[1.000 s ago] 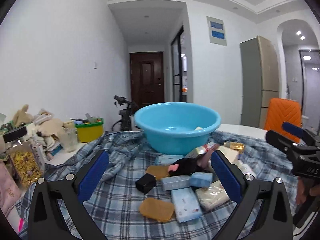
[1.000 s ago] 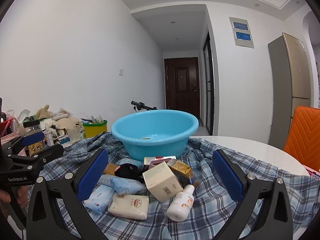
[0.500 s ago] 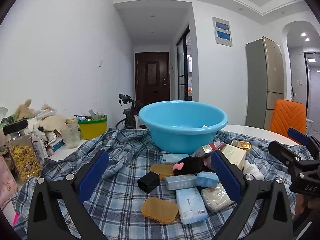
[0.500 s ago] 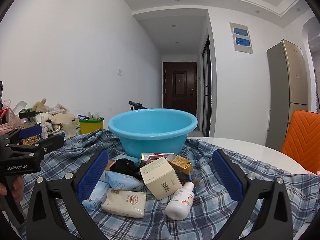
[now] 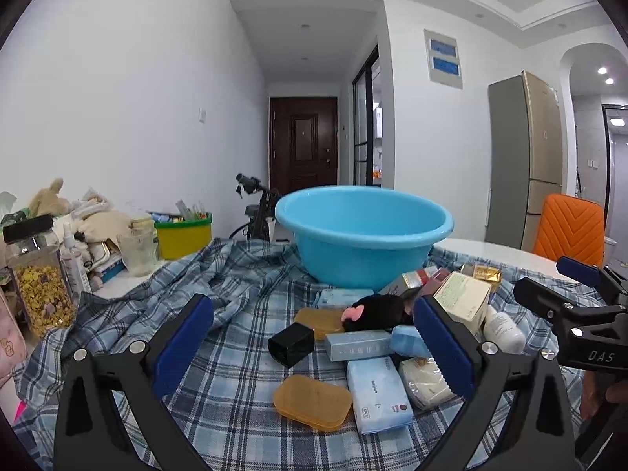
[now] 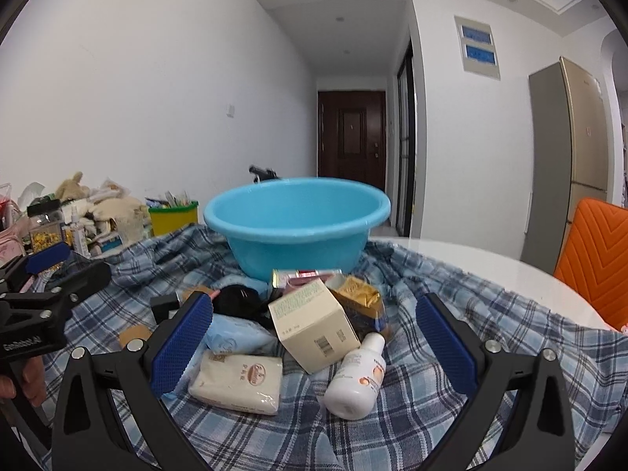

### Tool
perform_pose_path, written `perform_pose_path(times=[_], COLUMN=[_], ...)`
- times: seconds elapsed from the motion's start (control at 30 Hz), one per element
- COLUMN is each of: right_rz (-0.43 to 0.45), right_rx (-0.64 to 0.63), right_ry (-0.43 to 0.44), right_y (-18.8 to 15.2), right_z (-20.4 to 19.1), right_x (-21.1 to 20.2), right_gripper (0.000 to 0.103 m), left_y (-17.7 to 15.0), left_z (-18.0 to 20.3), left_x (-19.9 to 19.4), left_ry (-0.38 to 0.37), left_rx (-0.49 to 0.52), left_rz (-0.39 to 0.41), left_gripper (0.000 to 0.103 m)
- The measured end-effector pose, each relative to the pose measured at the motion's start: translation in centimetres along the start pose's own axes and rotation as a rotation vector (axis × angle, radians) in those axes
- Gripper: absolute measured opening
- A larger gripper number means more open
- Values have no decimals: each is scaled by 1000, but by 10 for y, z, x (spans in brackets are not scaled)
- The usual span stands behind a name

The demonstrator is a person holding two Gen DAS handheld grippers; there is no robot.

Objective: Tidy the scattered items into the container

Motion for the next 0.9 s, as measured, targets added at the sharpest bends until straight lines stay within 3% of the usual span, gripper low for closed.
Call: perform_pose_path(times=[0.13, 0.9], right_rz=[-7, -8], right_rx=[-3, -1], right_ry=[-1, -33], right_y=[-1, 0], right_z=[-1, 4], right_x=[1, 1], right_gripper=[103, 103], left_y=[-2, -3], left_z=[-2, -2], left_x=[3, 1], left_ry=[33, 39], left_rx=[-5, -8], left_rz=[-14, -12], left_gripper=[103, 103])
Point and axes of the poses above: each gripper's, at about its wrist camera, not at the fingertips, and x roughly the way its jaws point, z to its right, y to its top, the point moved 1 cm from there along x, roughly the way its jaws point, and after that the axes turned 11 degrees about z, right-handed, at the moved point
